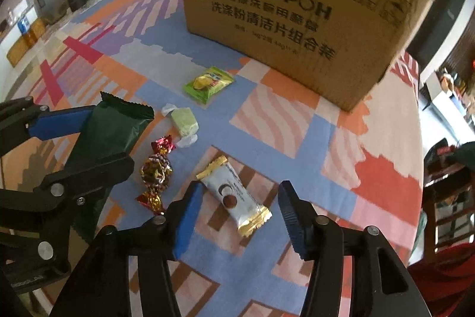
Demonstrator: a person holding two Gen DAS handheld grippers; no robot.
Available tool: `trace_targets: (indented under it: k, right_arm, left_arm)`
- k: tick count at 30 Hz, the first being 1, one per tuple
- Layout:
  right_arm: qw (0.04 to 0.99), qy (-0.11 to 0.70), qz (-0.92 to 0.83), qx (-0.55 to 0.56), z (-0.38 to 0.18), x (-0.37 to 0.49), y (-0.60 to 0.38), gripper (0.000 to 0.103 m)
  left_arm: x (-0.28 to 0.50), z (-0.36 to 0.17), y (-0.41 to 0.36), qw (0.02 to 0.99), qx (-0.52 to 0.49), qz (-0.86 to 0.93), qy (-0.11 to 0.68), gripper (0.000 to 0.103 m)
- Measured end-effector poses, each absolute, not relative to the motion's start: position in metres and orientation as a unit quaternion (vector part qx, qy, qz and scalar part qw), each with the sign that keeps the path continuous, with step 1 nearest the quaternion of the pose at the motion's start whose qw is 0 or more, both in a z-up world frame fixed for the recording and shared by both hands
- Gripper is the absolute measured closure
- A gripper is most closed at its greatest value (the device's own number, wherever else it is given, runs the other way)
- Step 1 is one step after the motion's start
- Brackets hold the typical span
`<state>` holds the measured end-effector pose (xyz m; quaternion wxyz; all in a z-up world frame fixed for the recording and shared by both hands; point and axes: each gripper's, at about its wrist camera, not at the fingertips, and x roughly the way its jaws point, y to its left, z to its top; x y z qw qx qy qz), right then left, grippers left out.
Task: Organize snacks
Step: 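Carry both snacks over the box and open both tools inside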
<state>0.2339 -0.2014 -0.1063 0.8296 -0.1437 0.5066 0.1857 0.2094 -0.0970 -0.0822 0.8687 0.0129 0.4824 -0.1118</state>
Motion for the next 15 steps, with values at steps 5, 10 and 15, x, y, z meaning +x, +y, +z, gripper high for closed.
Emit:
trace_targets:
  k: [5, 10, 15]
  right_arm:
    - [0.826, 0.515, 0.194, -0.121, -0.108, 0.236, -0.202, 0.068]
    - [0.832, 0.513, 0.182, -0.106, -0.105, 0.231, -0.204, 0.083]
    - [0.85, 0.496, 0.167, -0.063, -0.088, 0.225, -0.213, 0.083]
  left_arm:
    - [0.212, -0.083, -0.094, 0.868, 0.008, -0.11, 0.484, 0.056]
    - [0.212, -0.081, -0.092, 0.871, 0.008, -0.109, 0.479, 0.056]
    - [0.213, -0.074, -0.09, 0.875, 0.006, -0.111, 0.472, 0.056]
